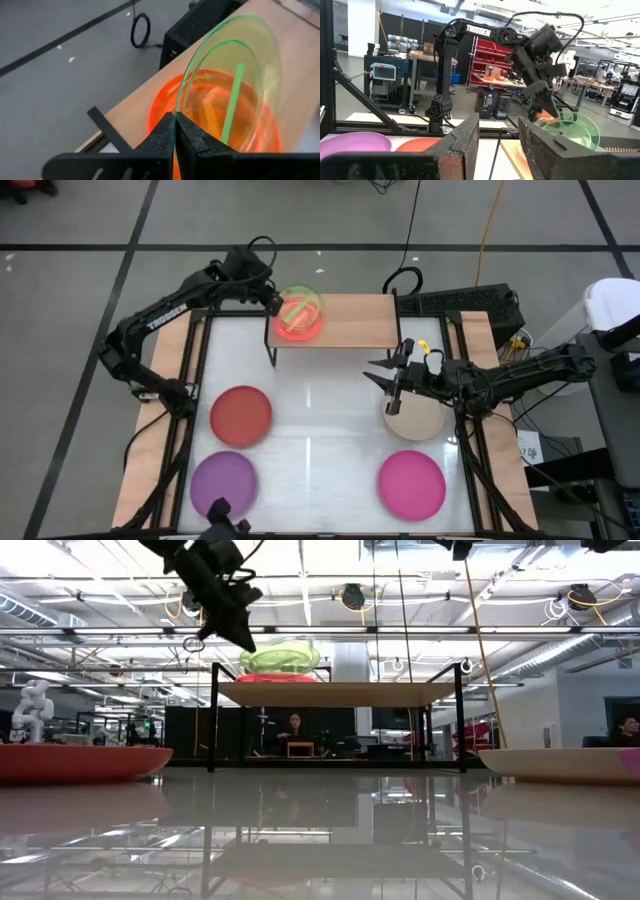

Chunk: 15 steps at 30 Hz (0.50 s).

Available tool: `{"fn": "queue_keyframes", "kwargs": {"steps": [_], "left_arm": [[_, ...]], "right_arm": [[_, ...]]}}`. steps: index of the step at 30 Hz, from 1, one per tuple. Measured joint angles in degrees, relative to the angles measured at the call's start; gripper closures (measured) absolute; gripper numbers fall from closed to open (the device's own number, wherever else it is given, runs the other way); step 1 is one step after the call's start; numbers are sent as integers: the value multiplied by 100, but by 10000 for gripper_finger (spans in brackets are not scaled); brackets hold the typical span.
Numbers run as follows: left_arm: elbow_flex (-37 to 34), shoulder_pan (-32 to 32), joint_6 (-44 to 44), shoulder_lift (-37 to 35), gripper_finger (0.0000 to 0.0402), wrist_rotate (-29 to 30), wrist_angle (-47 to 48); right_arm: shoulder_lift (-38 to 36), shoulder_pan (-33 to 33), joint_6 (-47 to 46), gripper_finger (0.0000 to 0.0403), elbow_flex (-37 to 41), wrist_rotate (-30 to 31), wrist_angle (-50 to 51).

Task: Place and stack plates onto a shelf
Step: Stack the small green plate on top of the small orange plate on the shelf

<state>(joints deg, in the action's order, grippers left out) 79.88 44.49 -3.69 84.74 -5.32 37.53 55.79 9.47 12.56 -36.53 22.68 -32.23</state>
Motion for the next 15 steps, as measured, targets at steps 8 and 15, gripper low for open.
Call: {"fn": "queue_keyframes", "kwargs": {"steps": [8,15], "left_arm": [[0,85,32,323,381,76,-41],[0,81,190,381,311,91,-82]], "right_arm": [[0,0,11,284,0,2,50],[2,-2,11,284,0,2,87]]}}
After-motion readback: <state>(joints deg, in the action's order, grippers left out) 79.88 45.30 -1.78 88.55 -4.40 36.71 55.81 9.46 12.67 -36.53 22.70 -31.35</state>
